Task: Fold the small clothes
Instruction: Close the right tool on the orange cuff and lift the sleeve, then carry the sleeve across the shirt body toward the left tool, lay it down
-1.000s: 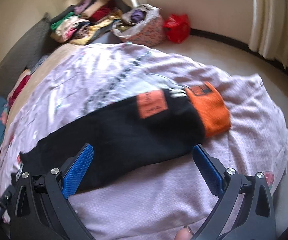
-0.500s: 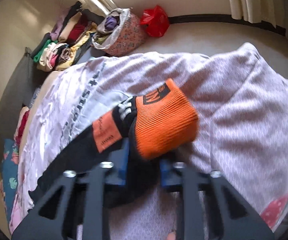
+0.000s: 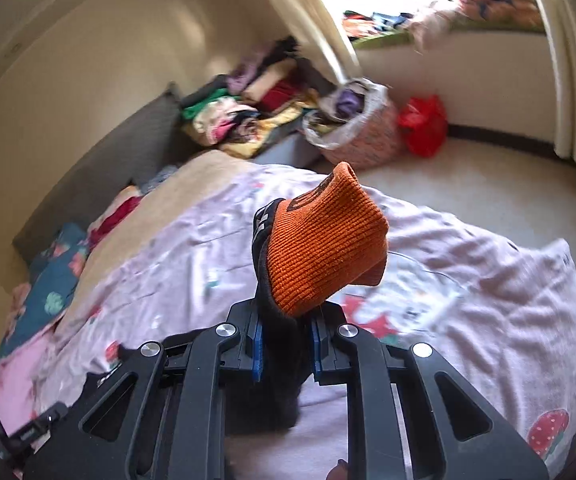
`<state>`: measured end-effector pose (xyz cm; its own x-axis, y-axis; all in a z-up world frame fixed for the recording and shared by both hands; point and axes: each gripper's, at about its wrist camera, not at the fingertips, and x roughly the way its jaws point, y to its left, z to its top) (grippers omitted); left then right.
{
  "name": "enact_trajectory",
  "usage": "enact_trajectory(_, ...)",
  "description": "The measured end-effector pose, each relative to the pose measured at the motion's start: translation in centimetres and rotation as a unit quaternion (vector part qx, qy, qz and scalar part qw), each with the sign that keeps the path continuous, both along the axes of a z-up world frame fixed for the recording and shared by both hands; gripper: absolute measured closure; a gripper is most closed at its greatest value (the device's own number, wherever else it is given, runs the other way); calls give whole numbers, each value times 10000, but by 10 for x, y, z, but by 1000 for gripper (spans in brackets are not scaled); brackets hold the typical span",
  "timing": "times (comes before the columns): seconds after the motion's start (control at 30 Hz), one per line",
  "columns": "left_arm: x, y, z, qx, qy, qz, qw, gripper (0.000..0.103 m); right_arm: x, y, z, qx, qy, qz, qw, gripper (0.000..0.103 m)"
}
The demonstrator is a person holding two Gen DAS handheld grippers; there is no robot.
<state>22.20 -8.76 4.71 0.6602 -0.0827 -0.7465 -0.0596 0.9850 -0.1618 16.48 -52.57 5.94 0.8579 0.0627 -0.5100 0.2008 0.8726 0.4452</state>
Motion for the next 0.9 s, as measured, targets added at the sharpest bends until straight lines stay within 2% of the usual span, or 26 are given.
enact_trajectory(0.1, -4, 23, 6, -225, -59, 142, 9996, 9, 3, 22, 9, -165, -51, 196, 9997, 88)
enact_trajectory(0.33, -16, 56, 15, -315, -251, 351, 9986, 9, 12, 85, 26, -364, -146, 653, 9971, 88)
enact_trajectory(0.47, -17, 73, 12, -481, -213, 332, 9981, 9, 14, 124, 33, -602, -134, 915, 9939, 88)
enact_trajectory(0.6, -16, 89, 8, -626, -155, 311, 9974, 9, 20, 158, 33, -757, -74, 1143, 9905, 88)
enact_trajectory(0.73, -15, 104, 2, -1018, -75, 193, 9946, 9, 26, 196, 31, -991, 23, 1402, 9852, 88)
enact_trajectory(0.87, -13, 115, -4, -1153, -33, 189, 9931, 9, 33, 230, 27, -1167, 75, 1673, 9790, 88)
enact_trajectory(0.9, -12, 120, -7, -1287, -8, 179, 9915, 9, 34, 237, 25, -1184, 96, 1736, 9776, 88)
